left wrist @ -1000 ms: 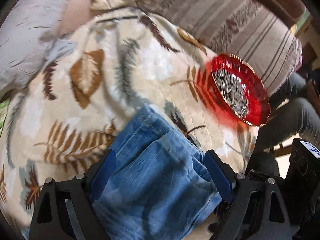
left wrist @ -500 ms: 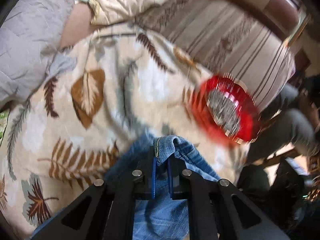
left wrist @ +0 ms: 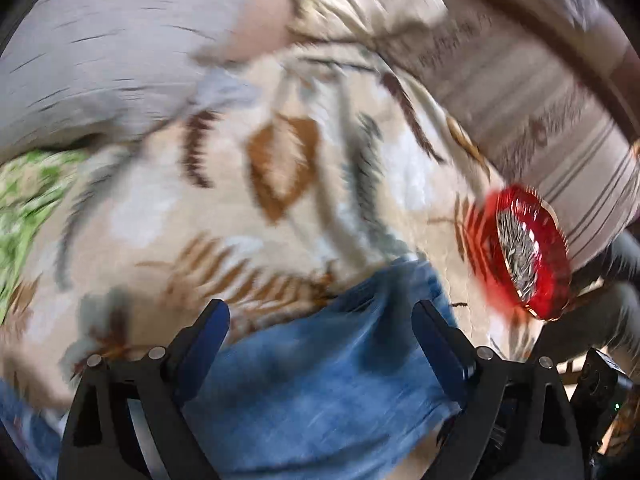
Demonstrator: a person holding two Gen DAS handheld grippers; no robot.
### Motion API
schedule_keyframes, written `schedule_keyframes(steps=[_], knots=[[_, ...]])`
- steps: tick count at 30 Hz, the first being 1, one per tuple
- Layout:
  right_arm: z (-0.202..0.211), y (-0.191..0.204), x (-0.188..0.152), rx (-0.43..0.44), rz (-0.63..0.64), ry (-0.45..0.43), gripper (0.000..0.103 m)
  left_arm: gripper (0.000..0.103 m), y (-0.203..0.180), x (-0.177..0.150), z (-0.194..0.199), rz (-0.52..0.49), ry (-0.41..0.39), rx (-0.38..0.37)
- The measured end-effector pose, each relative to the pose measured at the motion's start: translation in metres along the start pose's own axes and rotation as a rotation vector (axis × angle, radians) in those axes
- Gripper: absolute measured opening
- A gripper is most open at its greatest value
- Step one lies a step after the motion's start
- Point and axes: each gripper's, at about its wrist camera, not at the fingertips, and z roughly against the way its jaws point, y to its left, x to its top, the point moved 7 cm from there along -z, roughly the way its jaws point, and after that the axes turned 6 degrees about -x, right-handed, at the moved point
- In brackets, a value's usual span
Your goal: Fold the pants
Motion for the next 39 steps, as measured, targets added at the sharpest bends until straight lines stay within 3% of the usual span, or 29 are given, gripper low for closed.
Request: schedule_keyframes(steps=[2,5,9,13,17,20,24,32,34,35,36,37,39], knots=[[0.019,0.007,0.005,0.015,0.016,-0.082,0.093,0.093,0.025,-0.016,0.037,0.049,-0.04,0.012],[0.034,0.034,0.008,0.037,0.116,-0.136,0.093,0.095,0.064,-0.04,0.084,0.139,-0.077,0.035],[0.036,0.092,0.002,0.104,0.325,-0.158,0.093,0.099,0.12,-0.088,0.154,0.254,-0.108,0.099],[0.011,0.173,-0.02,0.218,0.597,-0.089,0.093,0.103,0.171,-0.132,0.209,0.352,-0.13,0.201],[-0.029,0.235,-0.054,0.283,0.835,0.02,0.093,0.103,0.216,-0.155,0.238,0.433,-0.144,0.225],[-0.065,0.276,-0.074,0.31,0.955,0.089,0.093,0.103,0.247,-0.154,0.238,0.469,-0.135,0.23],[-0.094,0.315,-0.088,0.35,1.02,0.132,0.093,0.103,0.282,-0.14,0.216,0.506,-0.103,0.233],[-0.155,0.363,-0.11,0.296,1.127,0.176,0.093,0.103,0.32,-0.092,0.157,0.509,-0.055,0.195],[-0.167,0.363,-0.117,0.28,1.142,0.209,0.078,0.102,0.326,-0.088,0.143,0.506,-0.019,0.212],[-0.174,0.362,-0.12,0.263,1.146,0.225,0.039,0.098,0.327,-0.087,0.139,0.503,-0.024,0.201],[-0.18,0.36,-0.121,0.244,1.142,0.244,0.016,0.066,0.325,-0.084,0.14,0.49,-0.044,0.18],[-0.182,0.359,-0.121,0.247,1.13,0.244,0.016,0.02,0.322,-0.084,0.142,0.473,-0.052,0.178],[-0.177,0.358,-0.12,0.265,1.133,0.218,0.012,0.016,0.317,-0.089,0.149,0.457,-0.049,0.173]])
